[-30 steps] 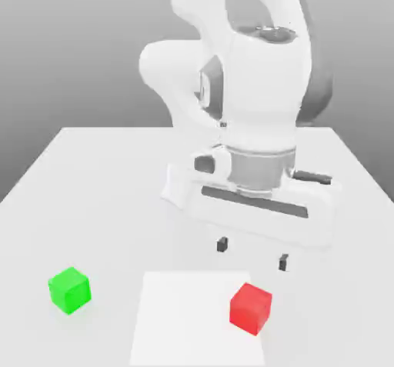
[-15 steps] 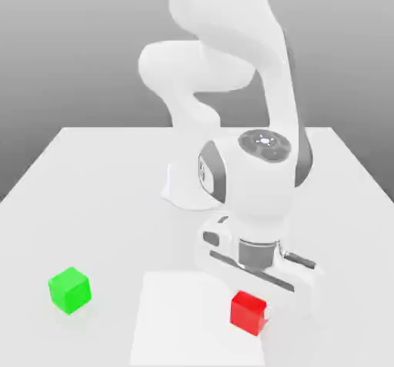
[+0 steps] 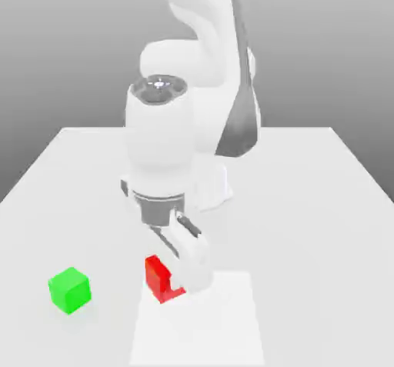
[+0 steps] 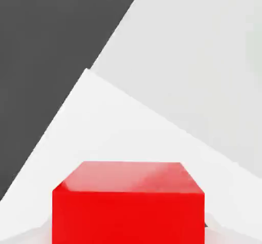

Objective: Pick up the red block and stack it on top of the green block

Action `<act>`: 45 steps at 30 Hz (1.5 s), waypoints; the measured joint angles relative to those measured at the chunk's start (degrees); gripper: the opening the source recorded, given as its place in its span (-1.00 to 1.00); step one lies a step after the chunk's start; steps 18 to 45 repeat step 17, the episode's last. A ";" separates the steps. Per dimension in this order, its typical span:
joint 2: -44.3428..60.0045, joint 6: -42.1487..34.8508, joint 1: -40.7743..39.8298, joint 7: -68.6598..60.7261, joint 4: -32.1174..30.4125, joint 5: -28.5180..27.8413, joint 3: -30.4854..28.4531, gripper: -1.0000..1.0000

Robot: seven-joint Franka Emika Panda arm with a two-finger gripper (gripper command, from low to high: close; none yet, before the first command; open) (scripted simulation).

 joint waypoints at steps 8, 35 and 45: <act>-2.03 -1.99 -14.02 4.90 0.01 0.77 -5.27 -1.00; 8.00 7.60 -14.70 5.07 0.45 1.18 -3.70 1.00; 8.00 7.60 -14.70 5.07 0.45 1.18 -3.70 1.00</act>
